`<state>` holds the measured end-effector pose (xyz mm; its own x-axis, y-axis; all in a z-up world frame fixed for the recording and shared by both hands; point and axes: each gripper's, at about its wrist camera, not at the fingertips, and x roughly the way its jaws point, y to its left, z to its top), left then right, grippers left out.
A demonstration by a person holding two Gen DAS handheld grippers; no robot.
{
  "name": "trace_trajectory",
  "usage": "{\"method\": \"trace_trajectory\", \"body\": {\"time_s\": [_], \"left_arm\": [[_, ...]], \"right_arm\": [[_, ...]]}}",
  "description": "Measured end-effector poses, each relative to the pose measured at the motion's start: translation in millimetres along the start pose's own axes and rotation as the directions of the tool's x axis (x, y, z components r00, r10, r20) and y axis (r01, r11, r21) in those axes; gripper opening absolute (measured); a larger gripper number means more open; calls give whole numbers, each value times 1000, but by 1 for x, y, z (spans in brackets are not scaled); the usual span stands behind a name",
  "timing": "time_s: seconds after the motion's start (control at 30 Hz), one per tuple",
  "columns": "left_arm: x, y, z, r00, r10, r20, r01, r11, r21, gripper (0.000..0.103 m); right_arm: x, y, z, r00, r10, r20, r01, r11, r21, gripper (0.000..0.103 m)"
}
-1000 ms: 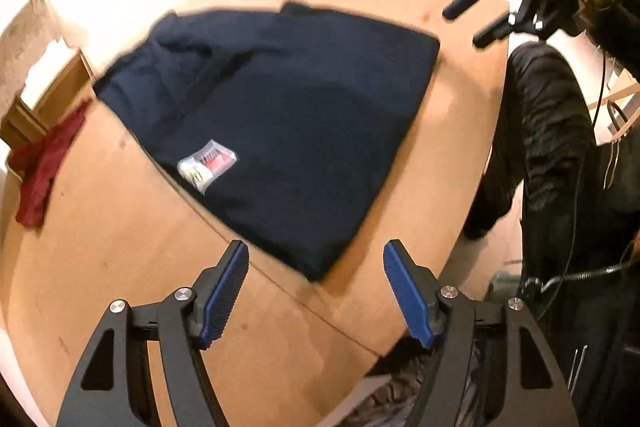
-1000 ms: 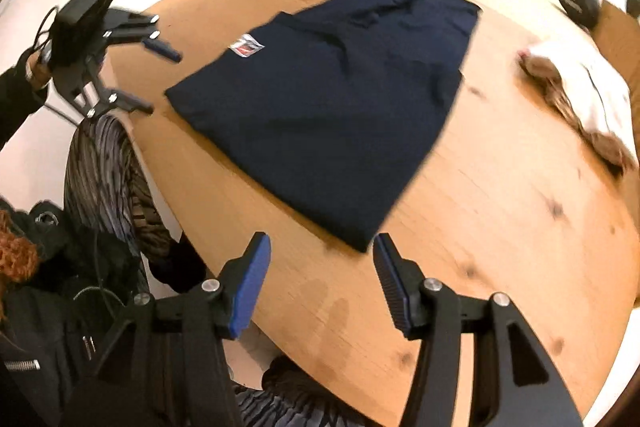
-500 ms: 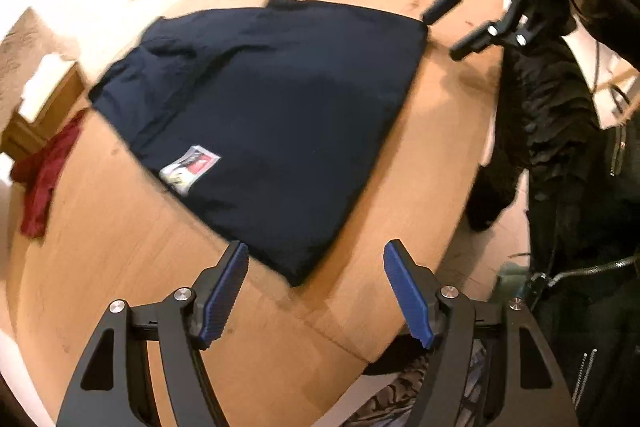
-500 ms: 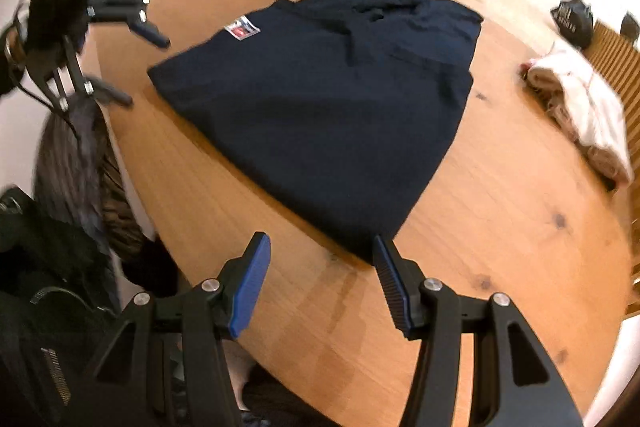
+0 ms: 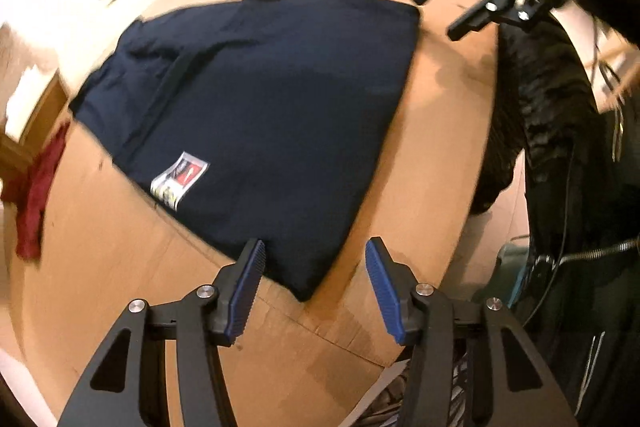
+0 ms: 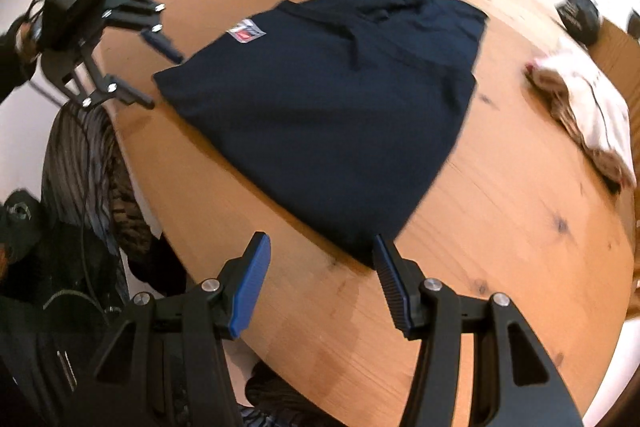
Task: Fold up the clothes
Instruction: 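Move both tools to the shirt's folded edge and grasp it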
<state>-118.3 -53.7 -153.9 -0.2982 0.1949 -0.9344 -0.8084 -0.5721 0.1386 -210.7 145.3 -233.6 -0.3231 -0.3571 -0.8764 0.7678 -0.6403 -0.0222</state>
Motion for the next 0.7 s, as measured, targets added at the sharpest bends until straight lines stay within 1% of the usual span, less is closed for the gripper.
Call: {"method": "trace_trajectory", "body": {"time_s": [0.07, 0.1, 0.13, 0.17, 0.27, 0.3, 0.37, 0.47, 0.63, 0.67, 0.7], "left_arm": [[1, -2, 2, 1000, 2, -16, -1, 999, 42, 50], [2, -2, 3, 1000, 1, -22, 0, 999, 55, 50], [4, 0, 3, 1000, -2, -27, 3, 998, 56, 52], [5, 2, 4, 1000, -6, -31, 8, 998, 57, 50], [7, 5, 8, 999, -3, -46, 7, 997, 77, 50], [8, 6, 9, 999, -12, -52, 17, 996, 84, 50], [10, 8, 9, 998, -31, -57, 36, 996, 85, 52], [11, 12, 10, 996, -63, -68, 69, 994, 89, 52], [13, 19, 12, 990, -106, -93, 114, 989, 91, 52], [13, 21, 13, 988, -116, -99, 124, 989, 85, 52], [13, 22, 13, 987, -122, -103, 131, 988, 80, 53]], "right_arm": [[2, 3, 3, 1000, 16, -10, -16, 999, -29, 53], [3, 4, 5, 1000, 10, -15, -11, 999, -47, 53], [4, 4, 6, 1000, -3, -21, 2, 998, -62, 53], [6, 5, 8, 999, -18, -29, 16, 997, -81, 53], [10, 3, 13, 998, -54, -45, 48, 991, -125, 53], [11, 2, 15, 997, -57, -50, 50, 989, -137, 53], [15, -2, 16, 997, -54, -55, 45, 987, -152, 53], [24, -6, 16, 996, -19, -83, 6, 987, -159, 53], [31, -11, 13, 997, 10, -83, -22, 989, -148, 57], [33, -15, 14, 996, 17, -92, -28, 992, -124, 60], [35, -18, 15, 995, 22, -102, -33, 994, -103, 67]]}}
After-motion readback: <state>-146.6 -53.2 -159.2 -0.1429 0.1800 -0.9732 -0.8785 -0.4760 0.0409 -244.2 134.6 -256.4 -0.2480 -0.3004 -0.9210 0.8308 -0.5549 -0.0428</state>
